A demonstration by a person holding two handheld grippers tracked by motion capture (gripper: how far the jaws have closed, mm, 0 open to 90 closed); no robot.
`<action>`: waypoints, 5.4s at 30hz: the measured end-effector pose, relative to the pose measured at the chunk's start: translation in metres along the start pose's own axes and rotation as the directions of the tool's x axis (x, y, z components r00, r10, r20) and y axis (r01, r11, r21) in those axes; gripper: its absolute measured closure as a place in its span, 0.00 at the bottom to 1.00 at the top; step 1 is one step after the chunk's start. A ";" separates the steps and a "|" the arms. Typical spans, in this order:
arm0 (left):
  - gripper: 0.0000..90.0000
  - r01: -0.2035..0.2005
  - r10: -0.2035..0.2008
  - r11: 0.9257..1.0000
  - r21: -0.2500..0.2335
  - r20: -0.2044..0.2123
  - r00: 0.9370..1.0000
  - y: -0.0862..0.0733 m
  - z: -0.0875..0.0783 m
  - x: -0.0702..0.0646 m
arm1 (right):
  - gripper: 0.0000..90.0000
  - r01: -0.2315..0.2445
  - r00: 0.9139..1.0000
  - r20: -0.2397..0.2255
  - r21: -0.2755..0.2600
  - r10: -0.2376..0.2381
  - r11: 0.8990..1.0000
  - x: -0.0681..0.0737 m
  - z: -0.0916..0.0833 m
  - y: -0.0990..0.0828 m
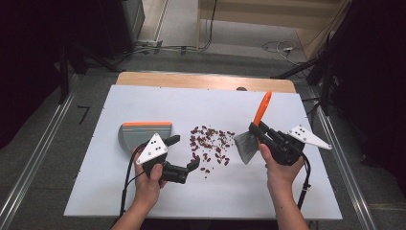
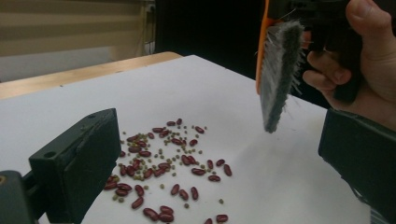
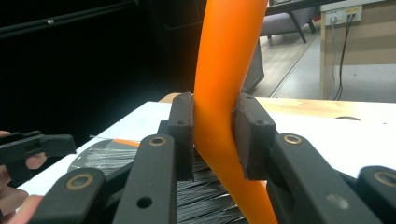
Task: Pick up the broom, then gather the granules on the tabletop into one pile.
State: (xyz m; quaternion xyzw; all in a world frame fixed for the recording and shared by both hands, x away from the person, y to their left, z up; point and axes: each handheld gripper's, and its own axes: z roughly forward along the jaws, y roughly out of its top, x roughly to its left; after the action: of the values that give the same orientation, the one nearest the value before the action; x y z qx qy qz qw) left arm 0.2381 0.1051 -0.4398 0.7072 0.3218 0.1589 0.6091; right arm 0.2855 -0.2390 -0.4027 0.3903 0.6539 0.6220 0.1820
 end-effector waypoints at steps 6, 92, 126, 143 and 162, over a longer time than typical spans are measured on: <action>0.00 0.020 -0.020 1.000 0.000 0.028 0.999 0.000 0.005 -0.008 | 0.77 0.006 0.999 -0.045 0.003 -0.006 1.000 0.020 0.010 -0.003; 0.35 0.031 -0.065 0.992 0.122 0.283 0.957 0.005 -0.015 0.023 | 0.76 0.177 0.822 -0.569 0.219 -0.021 0.960 0.051 0.042 -0.009; 0.00 0.017 -0.018 0.993 0.116 0.006 1.000 -0.007 -0.060 0.054 | 0.76 0.106 0.994 -0.065 0.377 -0.088 0.920 -0.005 0.033 0.005; 0.00 0.028 -0.023 0.994 0.110 -0.041 0.999 -0.018 -0.082 0.068 | 0.76 0.104 0.963 0.150 0.557 -0.222 0.824 -0.046 0.071 0.017; 0.00 0.035 -0.030 0.992 0.123 -0.042 0.999 -0.022 -0.083 0.075 | 0.76 0.194 0.802 0.214 0.790 -0.558 0.581 -0.021 0.149 -0.007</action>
State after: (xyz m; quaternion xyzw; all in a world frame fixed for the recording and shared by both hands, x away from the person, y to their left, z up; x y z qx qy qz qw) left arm 0.2364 0.2179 -0.4562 0.7348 0.3548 0.1431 0.5602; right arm 0.4040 -0.1538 -0.4384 0.4065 0.8564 0.1439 0.2839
